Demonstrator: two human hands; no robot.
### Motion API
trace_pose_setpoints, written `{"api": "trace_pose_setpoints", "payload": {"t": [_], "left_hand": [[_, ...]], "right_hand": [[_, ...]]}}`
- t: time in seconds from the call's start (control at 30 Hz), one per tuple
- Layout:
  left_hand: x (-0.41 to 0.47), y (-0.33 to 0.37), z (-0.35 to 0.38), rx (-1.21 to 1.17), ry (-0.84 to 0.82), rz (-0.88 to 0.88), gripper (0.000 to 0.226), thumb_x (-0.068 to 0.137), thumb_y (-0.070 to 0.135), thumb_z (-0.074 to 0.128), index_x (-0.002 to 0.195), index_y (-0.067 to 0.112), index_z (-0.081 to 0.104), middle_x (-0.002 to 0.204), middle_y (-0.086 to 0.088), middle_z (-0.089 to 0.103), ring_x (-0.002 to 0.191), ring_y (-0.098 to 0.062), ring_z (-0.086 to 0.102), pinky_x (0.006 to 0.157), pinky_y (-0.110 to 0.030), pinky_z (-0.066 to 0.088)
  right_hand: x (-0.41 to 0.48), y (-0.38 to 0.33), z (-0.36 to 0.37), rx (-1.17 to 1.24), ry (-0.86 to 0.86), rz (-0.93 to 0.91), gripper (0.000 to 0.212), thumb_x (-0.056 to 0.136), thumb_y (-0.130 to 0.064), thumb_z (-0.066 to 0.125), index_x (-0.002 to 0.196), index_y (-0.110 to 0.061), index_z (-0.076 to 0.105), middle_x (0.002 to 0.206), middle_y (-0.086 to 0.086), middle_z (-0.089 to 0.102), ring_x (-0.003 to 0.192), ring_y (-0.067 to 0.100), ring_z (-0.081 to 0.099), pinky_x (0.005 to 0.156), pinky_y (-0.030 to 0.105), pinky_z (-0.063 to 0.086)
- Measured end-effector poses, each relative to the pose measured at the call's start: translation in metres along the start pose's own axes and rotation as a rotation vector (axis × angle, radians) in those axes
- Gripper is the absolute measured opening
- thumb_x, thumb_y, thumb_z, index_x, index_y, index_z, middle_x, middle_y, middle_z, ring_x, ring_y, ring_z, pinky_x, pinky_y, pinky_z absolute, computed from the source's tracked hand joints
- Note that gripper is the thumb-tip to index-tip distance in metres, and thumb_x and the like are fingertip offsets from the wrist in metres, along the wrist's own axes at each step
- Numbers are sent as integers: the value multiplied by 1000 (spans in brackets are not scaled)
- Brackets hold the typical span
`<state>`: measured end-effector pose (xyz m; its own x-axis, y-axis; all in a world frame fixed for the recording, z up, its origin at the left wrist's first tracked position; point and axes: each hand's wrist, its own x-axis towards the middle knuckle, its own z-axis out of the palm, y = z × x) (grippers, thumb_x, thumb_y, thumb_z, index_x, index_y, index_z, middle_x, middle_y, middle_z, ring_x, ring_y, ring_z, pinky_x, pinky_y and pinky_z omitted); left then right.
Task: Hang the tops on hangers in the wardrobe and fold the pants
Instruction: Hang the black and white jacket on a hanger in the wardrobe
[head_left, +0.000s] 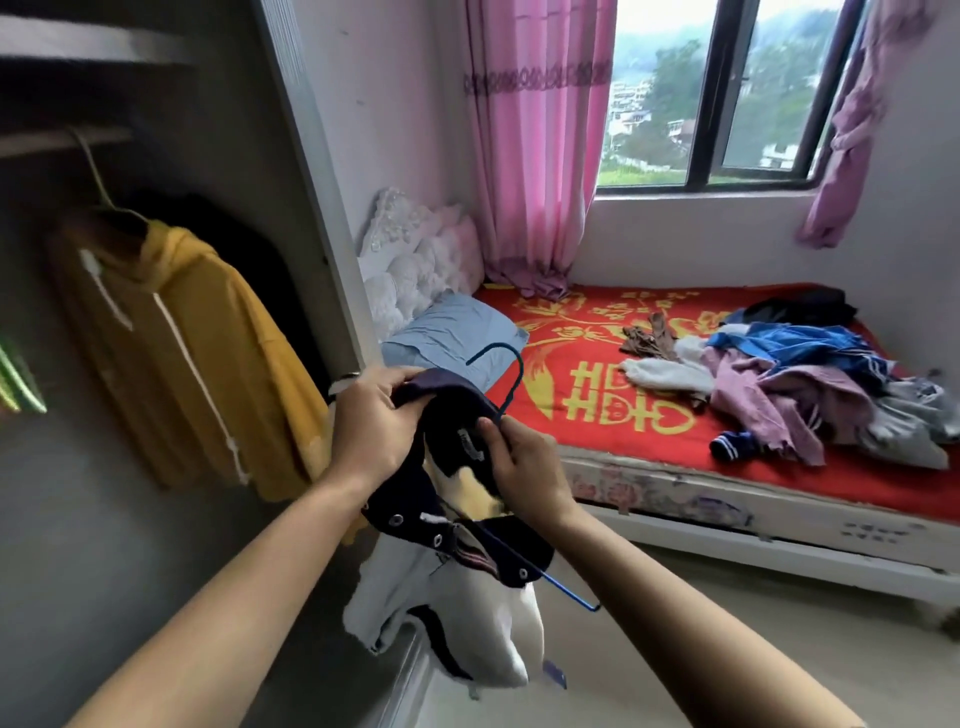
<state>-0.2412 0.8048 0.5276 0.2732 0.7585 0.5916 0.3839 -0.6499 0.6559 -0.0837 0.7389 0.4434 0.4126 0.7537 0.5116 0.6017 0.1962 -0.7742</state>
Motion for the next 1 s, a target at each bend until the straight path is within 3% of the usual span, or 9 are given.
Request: {"api": "trace_pose_setpoints", "payload": {"t": [0.1,0.2,0.37,0.5,0.6,0.7,0.8,0.93,1.0], "left_hand": [[-2,18,6,25,-46,87,22,78,12,81,97,21,77,90,6,69,87,-1,62,82,-12,46],[1,19,-1,157,-33,148,24,78,23,80,102,24,76,97,3,63,94,-14,58,85,-31,48],[23,5,-10,611,-317,334,50,92,50,53,136,25,56,145,-2,49,142,-26,31,115,-53,9],[25,5,-2,571,-323,389,52,91,50,35,120,19,64,98,-3,62,103,-31,54,98,-47,30],[25,0,6,631,-291,374,45,88,42,39,119,20,64,90,-4,57,96,-30,51,88,-44,29],[21,-11,10,655,-229,305,44,88,39,41,120,19,64,88,-6,57,92,-32,52,82,-41,27],[26,-20,8,670,-139,227,48,88,45,37,117,16,62,87,-10,57,89,-32,50,80,-43,29],[32,-23,7,658,-19,219,31,90,29,61,117,13,62,85,-12,55,86,-33,49,78,-43,28],[35,-20,7,627,2,233,32,89,29,60,118,15,62,84,-11,55,86,-33,49,77,-42,27]], "right_hand": [[4,0,4,-47,-61,25,38,101,-26,57,66,-11,52,56,1,53,53,16,44,57,30,28],[12,-11,-12,38,86,-25,40,100,-22,58,63,-24,44,50,-10,44,48,4,43,51,20,25],[23,-27,-28,106,166,-187,45,101,-27,56,61,-25,36,52,-17,46,44,-1,35,46,11,22],[31,-24,-35,96,179,-225,46,101,-30,57,61,-25,34,50,-12,39,45,2,30,47,16,22],[33,-13,-44,-56,110,-208,28,95,-49,59,78,-26,57,67,-15,50,60,0,48,55,25,38],[16,18,-57,-249,42,-105,61,82,-65,64,129,-28,53,116,-7,55,105,11,58,87,32,49],[-5,51,-62,-368,195,80,100,71,-62,77,149,-17,33,148,7,36,139,25,33,114,42,29],[-21,78,-49,-232,57,666,127,63,-63,83,155,-11,14,152,17,26,144,32,23,117,46,23],[-26,85,-40,10,-148,838,97,67,-59,79,140,-5,44,129,15,54,125,31,50,95,38,43]]}}
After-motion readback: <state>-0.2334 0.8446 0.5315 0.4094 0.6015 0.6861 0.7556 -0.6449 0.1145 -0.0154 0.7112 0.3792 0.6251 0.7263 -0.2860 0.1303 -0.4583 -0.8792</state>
